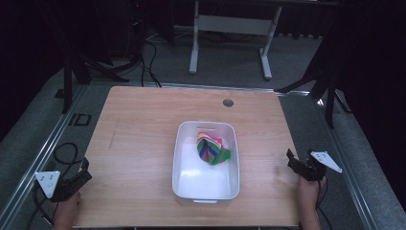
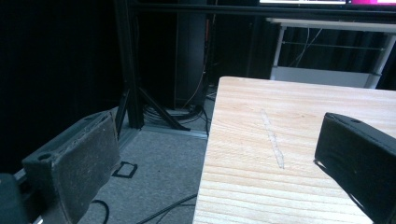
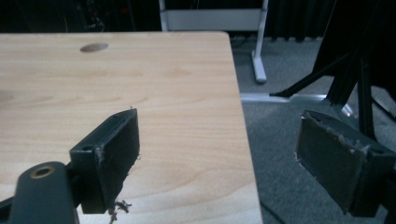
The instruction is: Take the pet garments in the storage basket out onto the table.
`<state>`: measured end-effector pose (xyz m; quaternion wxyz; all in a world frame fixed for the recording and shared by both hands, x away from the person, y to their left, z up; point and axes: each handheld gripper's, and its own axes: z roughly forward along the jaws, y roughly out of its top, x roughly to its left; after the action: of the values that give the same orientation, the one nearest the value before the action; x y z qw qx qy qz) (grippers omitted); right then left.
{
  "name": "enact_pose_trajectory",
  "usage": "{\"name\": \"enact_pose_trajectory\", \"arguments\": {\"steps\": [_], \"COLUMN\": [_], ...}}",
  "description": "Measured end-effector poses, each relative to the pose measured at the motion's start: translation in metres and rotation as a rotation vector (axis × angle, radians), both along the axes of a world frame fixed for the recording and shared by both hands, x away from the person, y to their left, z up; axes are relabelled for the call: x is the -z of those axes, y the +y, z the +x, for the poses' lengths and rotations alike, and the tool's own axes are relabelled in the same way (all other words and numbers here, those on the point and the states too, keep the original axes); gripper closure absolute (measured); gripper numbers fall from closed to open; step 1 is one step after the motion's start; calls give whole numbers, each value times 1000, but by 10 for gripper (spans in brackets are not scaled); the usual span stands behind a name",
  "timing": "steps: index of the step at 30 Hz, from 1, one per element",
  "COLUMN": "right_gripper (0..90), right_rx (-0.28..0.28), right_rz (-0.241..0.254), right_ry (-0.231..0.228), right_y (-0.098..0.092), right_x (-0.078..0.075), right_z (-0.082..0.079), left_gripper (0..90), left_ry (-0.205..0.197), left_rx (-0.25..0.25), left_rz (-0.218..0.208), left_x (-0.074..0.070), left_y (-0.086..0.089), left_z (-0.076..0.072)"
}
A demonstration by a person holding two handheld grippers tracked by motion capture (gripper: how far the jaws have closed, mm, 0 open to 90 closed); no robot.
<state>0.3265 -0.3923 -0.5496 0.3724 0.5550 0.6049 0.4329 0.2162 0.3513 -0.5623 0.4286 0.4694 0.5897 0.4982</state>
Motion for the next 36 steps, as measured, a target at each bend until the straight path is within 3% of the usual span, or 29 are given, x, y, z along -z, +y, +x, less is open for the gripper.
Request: {"name": "enact_pose_trajectory", "arguments": {"steps": [2, 5, 9, 10, 12, 13, 14, 15, 17, 18, 20, 23, 24, 25, 28, 29, 31, 36], "right_gripper": [158, 158, 152, 144, 144, 142, 142, 140, 140, 140, 140, 140, 140, 140, 140, 140, 133, 130], "right_rx": [-41, -32, -71, -116, -147, -232, -232, -308, -370, -370, -456, -548, -620, -620, -706, -706, -774, -790], "right_rz": [18, 4, 41, 55, 52, 79, 79, 87, 58, 58, 26, -41, -50, -50, -78, -78, -75, -76], "right_ry": [11, 17, 38, 48, 58, 95, 95, 138, 196, 196, 268, 318, 362, 362, 421, 421, 461, 454], "right_y": [-3, -3, -16, -21, -23, -28, -28, -32, -34, -34, -35, -31, -28, -28, -20, -20, -11, -5], "right_x": [-2, -2, 0, -1, 0, 1, 1, 1, 1, 1, 2, 0, -2, -2, -6, -6, -16, -25], "right_z": [-2, -3, -7, -8, -8, -8, -8, -8, -8, -8, -7, -10, -10, -10, -9, -9, -6, -3], "left_gripper": [3, 3, 3, 3, 3, 3, 3, 3, 3, 3, 3, 3, 3, 3, 3, 3, 3, 3], "left_ry": [2, 3, 4, 7, 9, 9, 10, 10, 11, 12, 12, 12, 13, 14, 12, 12, 10, 10], "left_rx": [1, 1, 4, 7, 9, 8, 9, 9, 10, 11, 15, 17, 17, 18, 22, 22, 22, 24], "left_rz": [6, 1, 5, 2, 2, 2, 3, 3, 4, 4, 2, 1, 1, 3, -3, -3, -5, -3], "left_x": [0, 0, 0, 0, 0, 0, 0, 0, 0, 0, 0, 0, 0, 0, 0, 0, 0, 0], "left_y": [0, 0, 0, 0, 0, 0, 0, 0, 0, 0, 0, 1, 1, 1, 1, 1, 1, 1], "left_z": [0, 0, 1, 1, 1, 1, 1, 2, 2, 2, 2, 2, 2, 2, 2, 2, 2, 2]}}
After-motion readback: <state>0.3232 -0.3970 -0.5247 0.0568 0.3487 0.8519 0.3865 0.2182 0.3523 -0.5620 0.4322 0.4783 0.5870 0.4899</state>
